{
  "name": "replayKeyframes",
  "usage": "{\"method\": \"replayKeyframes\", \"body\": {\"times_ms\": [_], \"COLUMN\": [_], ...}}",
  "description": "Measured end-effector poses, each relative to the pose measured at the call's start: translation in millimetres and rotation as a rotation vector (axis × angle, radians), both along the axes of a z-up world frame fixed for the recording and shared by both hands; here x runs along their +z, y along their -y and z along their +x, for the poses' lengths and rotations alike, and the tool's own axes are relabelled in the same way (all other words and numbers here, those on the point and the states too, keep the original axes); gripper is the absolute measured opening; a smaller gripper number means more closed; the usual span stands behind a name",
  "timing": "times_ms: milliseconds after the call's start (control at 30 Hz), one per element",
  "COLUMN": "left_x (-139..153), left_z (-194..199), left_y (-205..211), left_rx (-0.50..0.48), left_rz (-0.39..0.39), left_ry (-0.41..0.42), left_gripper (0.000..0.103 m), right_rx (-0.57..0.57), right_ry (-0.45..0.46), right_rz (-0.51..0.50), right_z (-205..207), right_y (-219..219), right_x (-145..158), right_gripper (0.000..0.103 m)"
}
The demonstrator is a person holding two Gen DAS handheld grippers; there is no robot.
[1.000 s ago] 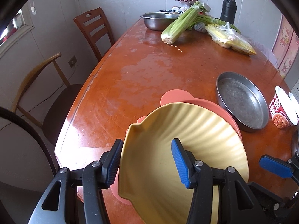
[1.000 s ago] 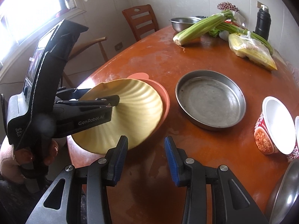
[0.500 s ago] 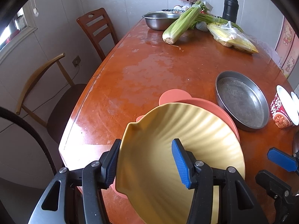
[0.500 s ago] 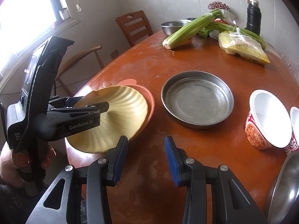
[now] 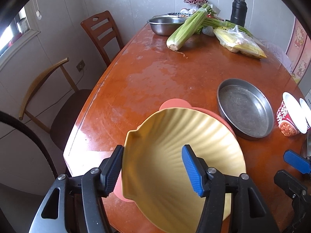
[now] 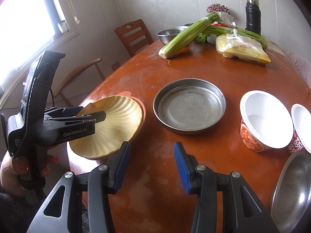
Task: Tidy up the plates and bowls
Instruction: 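Settle the yellow plate onto the orange plate and open the left tool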
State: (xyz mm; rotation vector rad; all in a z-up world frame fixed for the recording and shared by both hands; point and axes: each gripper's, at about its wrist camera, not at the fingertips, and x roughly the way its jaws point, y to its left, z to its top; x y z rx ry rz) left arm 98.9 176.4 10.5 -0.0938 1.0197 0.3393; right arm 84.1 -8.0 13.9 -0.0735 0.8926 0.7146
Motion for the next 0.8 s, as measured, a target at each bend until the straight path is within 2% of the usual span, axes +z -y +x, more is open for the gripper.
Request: {"method": "replayKeyframes", "body": {"times_ms": [333, 633, 800], "left_x": [-10, -7, -1], "left_z": [4, 1, -5], "left_y": [4, -1, -4], "left_rx": [0.005, -0.03, -0.062], "left_rz": [-0.024, -0.058, -0.083], "left_ry": [-0.04, -0.05, -0.023], "left_gripper": [0.064, 0.064, 0.064], "right_rx": [-0.014, -0.027, -0.061], "right_ry": [-0.005, -0.024, -0.036], "right_rz": [0.009, 0.014, 0.029], "right_z": [-1, 2, 8], "right_y": [11, 12, 16], "right_x": [-1, 0, 3], "right_gripper": [0.048, 0.049, 0.049]}}
